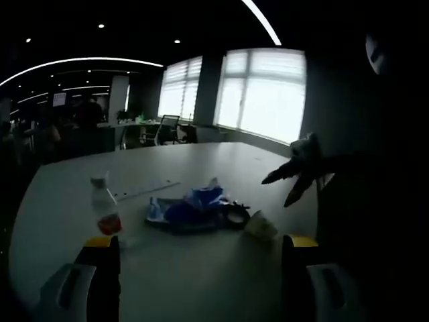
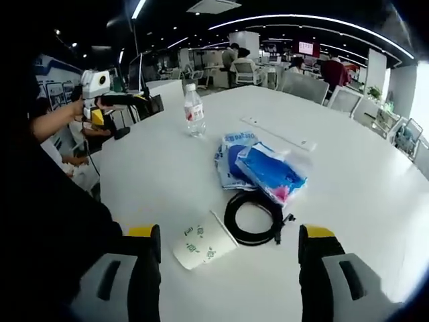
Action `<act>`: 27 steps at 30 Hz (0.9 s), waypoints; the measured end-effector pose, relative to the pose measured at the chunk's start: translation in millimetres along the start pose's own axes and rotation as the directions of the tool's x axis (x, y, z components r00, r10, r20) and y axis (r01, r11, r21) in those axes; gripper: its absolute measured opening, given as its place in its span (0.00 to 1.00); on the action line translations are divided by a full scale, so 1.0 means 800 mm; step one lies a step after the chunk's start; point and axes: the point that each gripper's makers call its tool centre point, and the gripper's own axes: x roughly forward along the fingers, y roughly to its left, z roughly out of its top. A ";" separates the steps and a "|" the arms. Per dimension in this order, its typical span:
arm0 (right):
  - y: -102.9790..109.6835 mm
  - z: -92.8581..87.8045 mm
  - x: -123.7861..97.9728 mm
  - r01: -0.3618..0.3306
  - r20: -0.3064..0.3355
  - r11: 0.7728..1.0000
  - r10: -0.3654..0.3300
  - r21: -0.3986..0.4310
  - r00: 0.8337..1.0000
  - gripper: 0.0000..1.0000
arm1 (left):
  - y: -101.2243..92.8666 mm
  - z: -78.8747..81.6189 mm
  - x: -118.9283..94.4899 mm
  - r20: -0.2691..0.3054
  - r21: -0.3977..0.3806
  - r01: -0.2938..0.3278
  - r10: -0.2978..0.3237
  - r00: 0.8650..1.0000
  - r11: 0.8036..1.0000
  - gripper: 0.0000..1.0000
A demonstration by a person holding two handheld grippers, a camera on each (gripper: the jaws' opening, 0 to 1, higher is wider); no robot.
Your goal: Arrange the tabletop items into an orderly group along one side of the table until the central work area is clear of visible clutter.
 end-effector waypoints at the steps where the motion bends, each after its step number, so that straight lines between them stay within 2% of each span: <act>1: 0.003 0.000 0.004 -0.021 -0.013 0.999 0.021 -0.024 1.000 0.75 | 0.000 -0.001 0.000 -0.005 -0.002 -0.001 0.001 1.000 1.000 0.99; 5: 0.013 -0.004 0.016 -0.100 -0.055 0.993 0.096 -0.067 0.994 0.65 | -0.001 -0.009 -0.001 -0.031 0.008 0.001 0.000 1.000 1.000 0.99; 6: 0.022 -0.007 0.021 -0.159 -0.084 0.984 0.152 -0.078 0.985 0.61 | -0.004 -0.009 -0.002 -0.033 0.008 0.003 -0.002 0.999 1.000 0.99; 8: 0.028 -0.012 0.024 -0.201 -0.125 0.972 0.186 -0.120 0.975 0.52 | -0.003 -0.010 -0.003 -0.035 0.005 0.005 -0.004 0.999 1.000 0.99; 10: 0.027 -0.013 0.028 -0.203 -0.141 0.966 0.181 -0.157 0.973 0.47 | -0.004 -0.009 -0.004 -0.037 0.006 0.007 -0.006 0.999 1.000 0.99; 15: 0.033 -0.022 0.041 -0.288 -0.204 0.946 0.256 -0.149 0.945 0.44 | -0.006 -0.005 -0.008 -0.033 0.010 0.008 -0.008 0.999 1.000 0.98; 18: 0.032 -0.022 0.044 -0.303 -0.218 0.939 0.264 -0.166 0.939 0.40 | -0.009 -0.002 -0.010 -0.022 0.011 0.018 -0.018 1.000 1.000 0.98; 19: 0.028 -0.024 0.047 -0.319 -0.232 0.934 0.279 -0.159 0.932 0.39 | -0.013 0.004 -0.012 0.001 0.010 0.023 -0.023 1.000 1.000 0.97; 22: 0.024 -0.024 0.051 -0.340 -0.245 0.927 0.297 -0.157 0.923 0.36 | -0.014 0.003 -0.012 -0.004 0.005 0.022 -0.022 1.000 1.000 0.97; 25: 0.026 -0.031 0.051 -0.408 -0.299 0.898 0.348 -0.166 0.888 0.30 | -0.015 0.001 -0.014 -0.009 0.005 0.019 -0.019 1.000 1.000 0.97; 26: 0.026 -0.037 0.050 -0.430 -0.331 0.888 0.362 -0.162 0.872 0.30 | -0.016 0.001 -0.014 -0.009 0.003 0.020 -0.020 1.000 1.000 0.97; 27: 0.021 -0.035 0.057 -0.421 -0.332 0.889 0.347 -0.181 0.877 0.30 | -0.017 0.002 -0.014 -0.006 -0.001 0.019 -0.019 1.000 1.000 0.97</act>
